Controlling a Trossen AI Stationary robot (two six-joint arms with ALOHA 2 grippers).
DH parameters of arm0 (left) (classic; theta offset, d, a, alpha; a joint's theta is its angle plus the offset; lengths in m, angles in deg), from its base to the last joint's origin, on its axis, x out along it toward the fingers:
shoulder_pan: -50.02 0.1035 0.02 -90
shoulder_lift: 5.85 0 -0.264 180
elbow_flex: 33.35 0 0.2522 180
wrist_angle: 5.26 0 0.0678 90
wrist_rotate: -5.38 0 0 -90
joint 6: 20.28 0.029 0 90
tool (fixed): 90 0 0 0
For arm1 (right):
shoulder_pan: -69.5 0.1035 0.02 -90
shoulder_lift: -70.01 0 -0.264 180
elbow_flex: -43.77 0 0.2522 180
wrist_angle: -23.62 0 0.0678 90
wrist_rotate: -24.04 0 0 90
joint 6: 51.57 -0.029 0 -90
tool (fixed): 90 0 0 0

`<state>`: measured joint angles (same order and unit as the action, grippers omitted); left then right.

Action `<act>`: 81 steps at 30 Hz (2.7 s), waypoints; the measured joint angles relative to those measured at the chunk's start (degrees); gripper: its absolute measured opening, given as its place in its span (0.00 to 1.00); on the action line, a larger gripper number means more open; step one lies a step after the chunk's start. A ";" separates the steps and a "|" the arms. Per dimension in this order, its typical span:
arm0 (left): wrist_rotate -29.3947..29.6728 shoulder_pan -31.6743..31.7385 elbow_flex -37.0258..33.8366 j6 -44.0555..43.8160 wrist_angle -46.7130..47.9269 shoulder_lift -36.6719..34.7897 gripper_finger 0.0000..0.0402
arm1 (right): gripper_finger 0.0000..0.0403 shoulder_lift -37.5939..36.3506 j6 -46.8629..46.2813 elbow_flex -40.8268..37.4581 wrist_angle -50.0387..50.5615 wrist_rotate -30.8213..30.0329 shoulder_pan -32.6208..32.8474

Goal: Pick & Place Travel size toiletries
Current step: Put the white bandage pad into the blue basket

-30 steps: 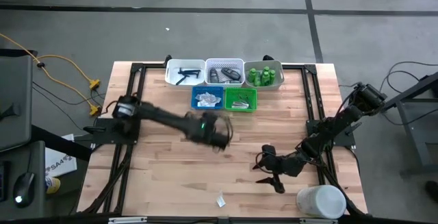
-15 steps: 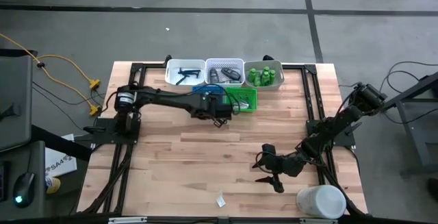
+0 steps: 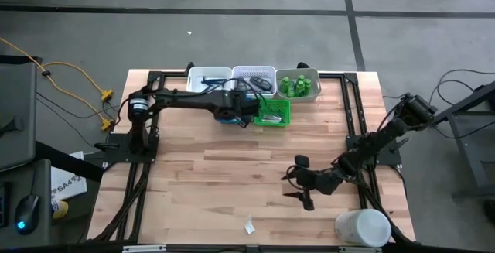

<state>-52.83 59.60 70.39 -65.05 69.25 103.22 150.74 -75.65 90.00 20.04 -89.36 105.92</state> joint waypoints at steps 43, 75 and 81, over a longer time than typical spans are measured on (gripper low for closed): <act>-7.44 -36.21 0.02 -21.04 -13.10 -0.45 0.37 | 0.64 -0.02 -0.19 0.04 3.63 8.59 -1.17; -23.35 -41.50 0.00 -32.28 -32.78 8.97 0.37 | 0.64 0.00 -15.37 0.04 7.63 -1.84 16.11; -23.32 -41.47 0.02 -33.09 -33.40 9.37 0.37 | 0.64 0.00 -15.40 0.04 7.47 -2.44 16.47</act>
<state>-76.15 18.12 70.41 -98.15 35.85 112.59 150.74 -91.06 90.04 27.51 -91.80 122.39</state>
